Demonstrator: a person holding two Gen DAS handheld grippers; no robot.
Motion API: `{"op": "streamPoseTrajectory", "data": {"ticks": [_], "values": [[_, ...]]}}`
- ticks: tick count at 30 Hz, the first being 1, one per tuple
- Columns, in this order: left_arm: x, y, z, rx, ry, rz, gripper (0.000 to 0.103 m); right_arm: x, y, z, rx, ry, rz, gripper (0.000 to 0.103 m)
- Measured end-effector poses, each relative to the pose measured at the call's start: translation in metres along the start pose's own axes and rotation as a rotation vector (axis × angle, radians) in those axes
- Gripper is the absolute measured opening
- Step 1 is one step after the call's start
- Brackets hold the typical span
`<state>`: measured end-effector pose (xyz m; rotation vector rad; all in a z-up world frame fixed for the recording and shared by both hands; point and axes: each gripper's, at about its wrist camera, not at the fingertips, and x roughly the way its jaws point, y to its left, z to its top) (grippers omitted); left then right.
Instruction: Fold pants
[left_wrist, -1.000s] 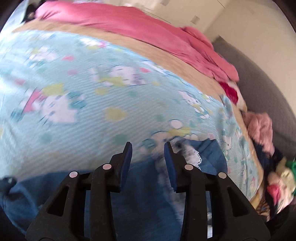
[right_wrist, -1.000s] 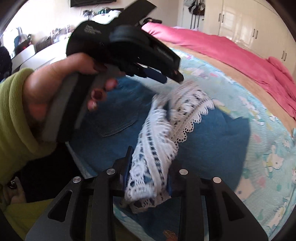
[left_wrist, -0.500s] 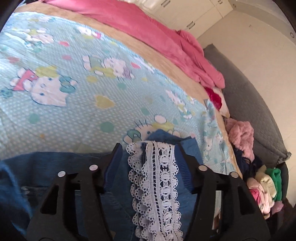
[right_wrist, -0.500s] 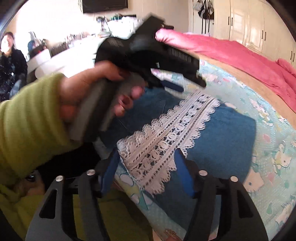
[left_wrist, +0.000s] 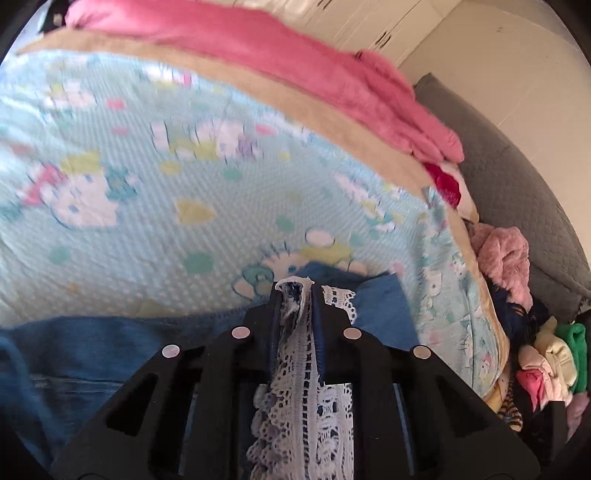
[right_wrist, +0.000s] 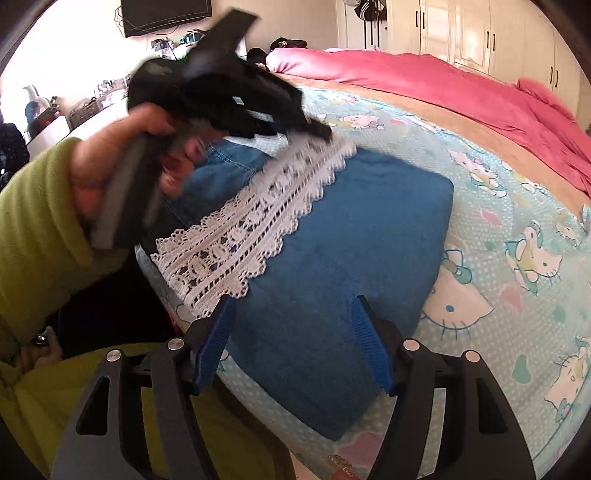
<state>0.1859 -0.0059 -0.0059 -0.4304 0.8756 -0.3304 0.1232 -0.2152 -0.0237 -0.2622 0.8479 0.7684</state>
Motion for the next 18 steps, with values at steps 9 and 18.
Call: {"op": "streamPoseTrajectory", "data": {"ticks": [9, 18], "values": [[0.001, 0.024, -0.008, -0.026, 0.031, 0.071, 0.041, 0.014, 0.004, 0.005, -0.012, 0.032, 0.001, 0.066], [-0.053, 0.018, -0.021, 0.018, -0.05, 0.133, 0.069, -0.002, -0.008, 0.014, 0.029, -0.022, -0.013, 0.066]]}}
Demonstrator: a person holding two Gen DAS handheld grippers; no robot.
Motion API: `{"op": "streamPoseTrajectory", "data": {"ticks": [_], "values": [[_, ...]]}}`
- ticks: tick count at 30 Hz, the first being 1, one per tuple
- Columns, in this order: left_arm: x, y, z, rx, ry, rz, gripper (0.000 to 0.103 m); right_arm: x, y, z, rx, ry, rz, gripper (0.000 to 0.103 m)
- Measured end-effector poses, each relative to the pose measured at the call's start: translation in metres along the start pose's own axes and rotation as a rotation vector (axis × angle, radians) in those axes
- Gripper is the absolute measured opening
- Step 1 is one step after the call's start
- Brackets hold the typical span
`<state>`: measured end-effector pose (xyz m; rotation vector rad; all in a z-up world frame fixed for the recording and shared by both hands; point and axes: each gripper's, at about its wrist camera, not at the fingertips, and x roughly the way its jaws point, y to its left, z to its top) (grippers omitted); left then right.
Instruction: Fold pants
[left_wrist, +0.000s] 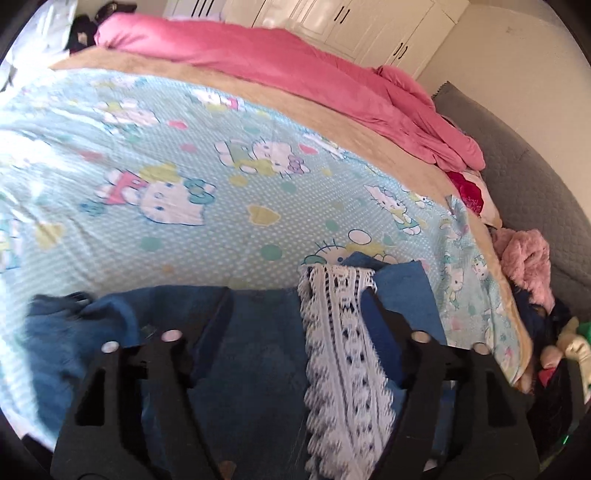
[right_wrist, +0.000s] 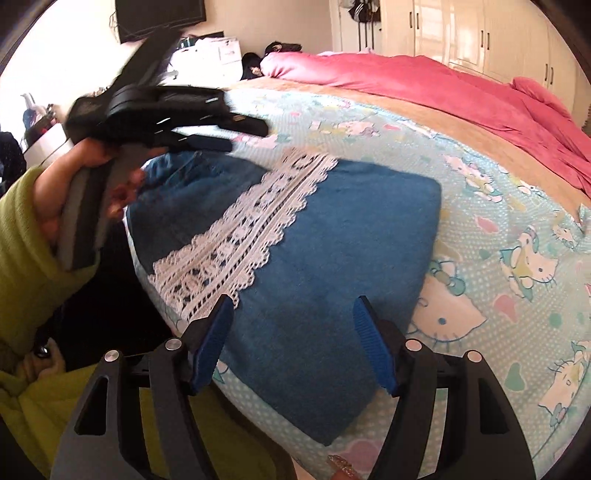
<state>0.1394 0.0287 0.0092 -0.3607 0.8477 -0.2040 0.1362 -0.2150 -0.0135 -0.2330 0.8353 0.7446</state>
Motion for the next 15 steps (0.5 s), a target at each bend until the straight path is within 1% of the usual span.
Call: {"op": "streamPoseTrajectory", "data": {"ticks": [3, 4, 5, 6, 11, 15], "values": [[-0.021, -0.001, -0.011, 0.021, -0.031, 0.052, 0.086, -0.006, -0.003, 0.003, 0.004, -0.018, -0.012, 0.066], [-0.025, 0.0, -0.015, 0.021, -0.034, 0.058, 0.087, -0.008, -0.003, 0.002, 0.007, -0.023, -0.016, 0.069], [-0.031, 0.0, -0.02, 0.019, -0.032, 0.063, 0.087, -0.01, -0.003, 0.001, 0.013, -0.029, -0.025, 0.086], [-0.034, 0.001, -0.025, 0.015, -0.029, 0.065, 0.089, -0.015, -0.004, 0.0, 0.023, -0.046, -0.036, 0.088], [-0.05, -0.002, -0.055, 0.008, 0.016, 0.053, 0.09, -0.029, -0.014, 0.0, 0.058, -0.094, -0.048, 0.088], [-0.053, -0.015, -0.079, 0.028, 0.048, 0.018, 0.09, -0.035, -0.024, 0.001, 0.081, -0.111, -0.068, 0.088]]}}
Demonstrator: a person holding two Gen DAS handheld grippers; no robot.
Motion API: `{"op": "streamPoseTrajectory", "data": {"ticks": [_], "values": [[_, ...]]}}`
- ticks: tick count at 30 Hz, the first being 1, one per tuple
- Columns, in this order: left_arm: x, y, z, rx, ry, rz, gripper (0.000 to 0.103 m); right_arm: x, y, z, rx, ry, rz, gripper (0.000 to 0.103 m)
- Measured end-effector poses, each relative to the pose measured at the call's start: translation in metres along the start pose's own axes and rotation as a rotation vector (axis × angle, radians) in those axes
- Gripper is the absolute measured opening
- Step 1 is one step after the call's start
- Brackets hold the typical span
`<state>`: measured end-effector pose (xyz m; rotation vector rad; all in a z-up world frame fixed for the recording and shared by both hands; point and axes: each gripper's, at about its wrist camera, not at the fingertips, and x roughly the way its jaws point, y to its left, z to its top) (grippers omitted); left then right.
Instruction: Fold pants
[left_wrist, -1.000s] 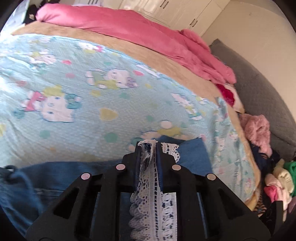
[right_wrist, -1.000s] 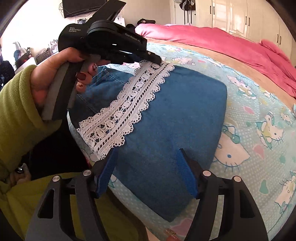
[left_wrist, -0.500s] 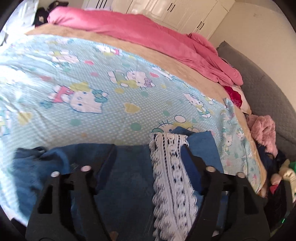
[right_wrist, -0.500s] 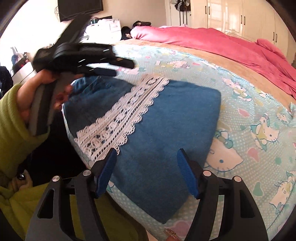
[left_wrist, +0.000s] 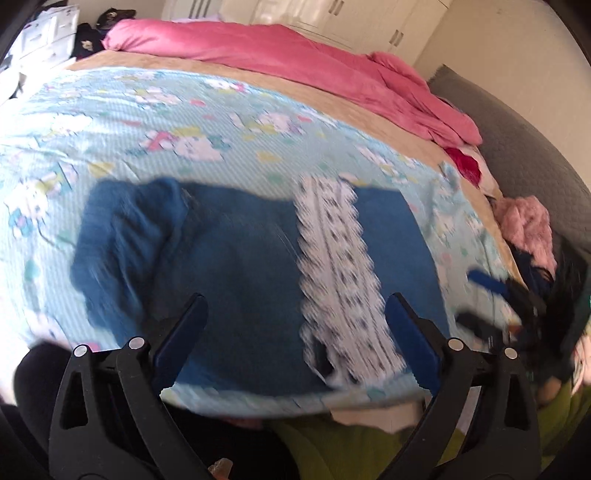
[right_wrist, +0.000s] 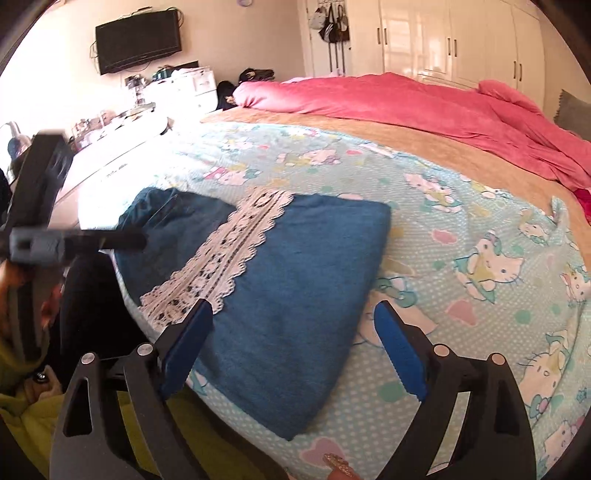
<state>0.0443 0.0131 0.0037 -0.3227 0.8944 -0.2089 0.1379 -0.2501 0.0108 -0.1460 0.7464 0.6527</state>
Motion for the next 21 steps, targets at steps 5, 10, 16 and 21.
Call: {"op": "streamPoseTrajectory", "data": {"ticks": [5, 10, 16, 21], "values": [[0.013, -0.011, -0.017, -0.018, 0.057, -0.041, 0.08, -0.009, -0.011, 0.0, 0.026, -0.028, -0.01, 0.088], [0.04, -0.02, -0.028, -0.02, 0.144, -0.048, 0.03, -0.011, -0.019, -0.005, 0.053, -0.027, -0.007, 0.088], [0.026, -0.043, -0.033, 0.088, 0.131, -0.015, 0.011, -0.01, -0.015, -0.008, 0.039, -0.01, 0.036, 0.088], [0.042, -0.026, -0.042, 0.049, 0.192, 0.038, 0.018, 0.006, 0.008, -0.006, -0.058, 0.011, 0.071, 0.084]]}}
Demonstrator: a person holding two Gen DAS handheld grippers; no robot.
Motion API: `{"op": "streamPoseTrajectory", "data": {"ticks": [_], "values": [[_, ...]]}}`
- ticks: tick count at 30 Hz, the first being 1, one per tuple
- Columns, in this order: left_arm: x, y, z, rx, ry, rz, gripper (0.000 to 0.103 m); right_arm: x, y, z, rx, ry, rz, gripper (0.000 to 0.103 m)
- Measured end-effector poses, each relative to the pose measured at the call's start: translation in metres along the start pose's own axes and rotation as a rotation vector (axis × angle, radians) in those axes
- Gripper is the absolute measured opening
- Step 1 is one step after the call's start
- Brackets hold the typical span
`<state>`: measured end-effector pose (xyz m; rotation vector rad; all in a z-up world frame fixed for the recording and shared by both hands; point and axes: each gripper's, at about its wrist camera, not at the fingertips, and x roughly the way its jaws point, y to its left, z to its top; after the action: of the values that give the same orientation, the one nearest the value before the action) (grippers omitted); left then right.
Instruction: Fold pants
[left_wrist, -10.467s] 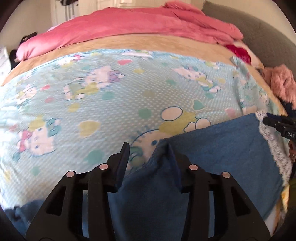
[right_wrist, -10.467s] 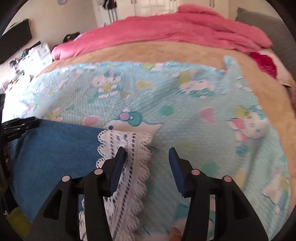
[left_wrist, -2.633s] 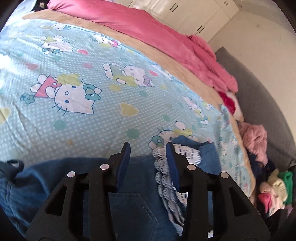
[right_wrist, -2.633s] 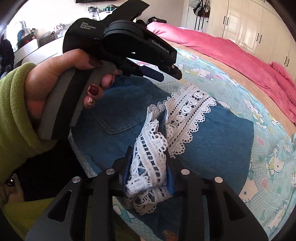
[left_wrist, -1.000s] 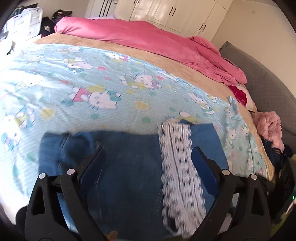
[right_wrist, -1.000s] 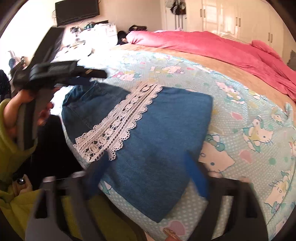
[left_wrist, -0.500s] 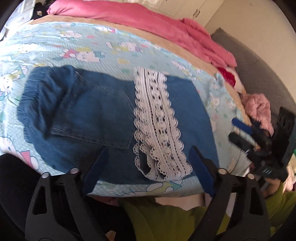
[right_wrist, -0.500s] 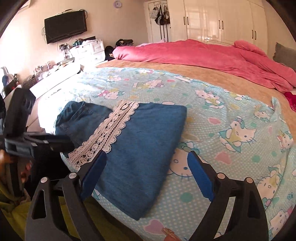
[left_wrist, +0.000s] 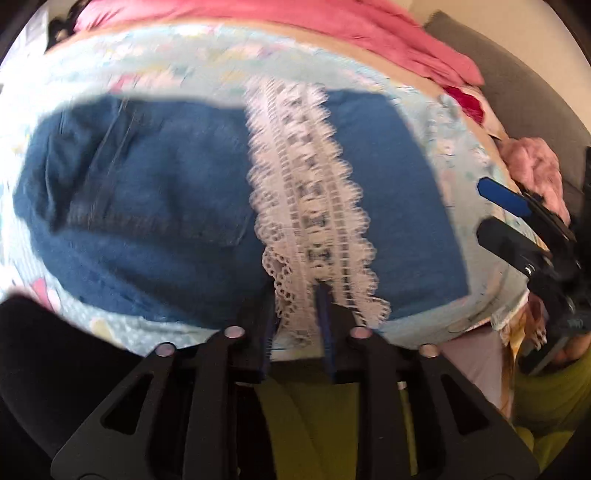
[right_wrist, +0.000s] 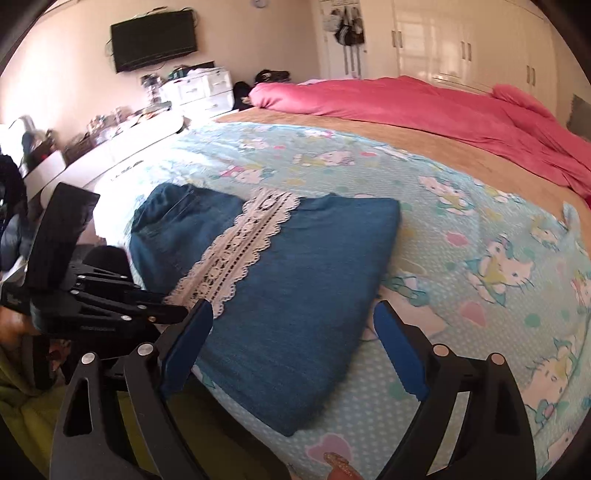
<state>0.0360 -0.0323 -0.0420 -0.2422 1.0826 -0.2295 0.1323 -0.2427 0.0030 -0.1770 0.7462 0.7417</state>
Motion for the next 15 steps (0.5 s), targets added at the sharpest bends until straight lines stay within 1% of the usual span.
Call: {"op": "streamPoseTrajectory", "data": {"ticks": [1, 2, 3, 5, 6, 8, 11, 13, 15], "values": [[-0.001, 0.002, 0.001, -0.012, -0.006, -0.012, 0.021, 0.007, 0.004, -0.001, -0.021, 0.02, 0.003, 0.081], [-0.004, 0.003, 0.002, -0.008, -0.02, -0.008, 0.023, 0.012, 0.007, -0.003, -0.037, 0.04, 0.003, 0.075], [-0.007, 0.002, 0.001, -0.003, -0.029, -0.001, 0.026, 0.021, 0.009, -0.007, -0.054, 0.076, 0.002, 0.071], [-0.009, 0.003, 0.001, 0.004, -0.044, 0.009, 0.03, 0.038, 0.007, -0.018, -0.061, 0.155, -0.016, 0.068], [-0.009, 0.005, 0.001, -0.002, -0.043, 0.0, 0.033, 0.042, 0.005, -0.025, -0.073, 0.164, -0.028, 0.067], [-0.012, 0.007, 0.001, -0.005, -0.05, -0.006, 0.034, 0.039, 0.005, -0.028, -0.09, 0.154, -0.038, 0.067], [-0.022, 0.005, 0.003, 0.004, -0.086, 0.01, 0.04, 0.035, 0.002, -0.028, -0.083, 0.155, -0.035, 0.067], [-0.029, 0.001, 0.008, 0.02, -0.116, 0.023, 0.048, 0.029, -0.002, -0.024, -0.057, 0.146, -0.021, 0.067], [-0.036, -0.002, 0.009, 0.039, -0.142, 0.044, 0.054, 0.018, -0.007, -0.02, -0.025, 0.115, -0.007, 0.069]]}}
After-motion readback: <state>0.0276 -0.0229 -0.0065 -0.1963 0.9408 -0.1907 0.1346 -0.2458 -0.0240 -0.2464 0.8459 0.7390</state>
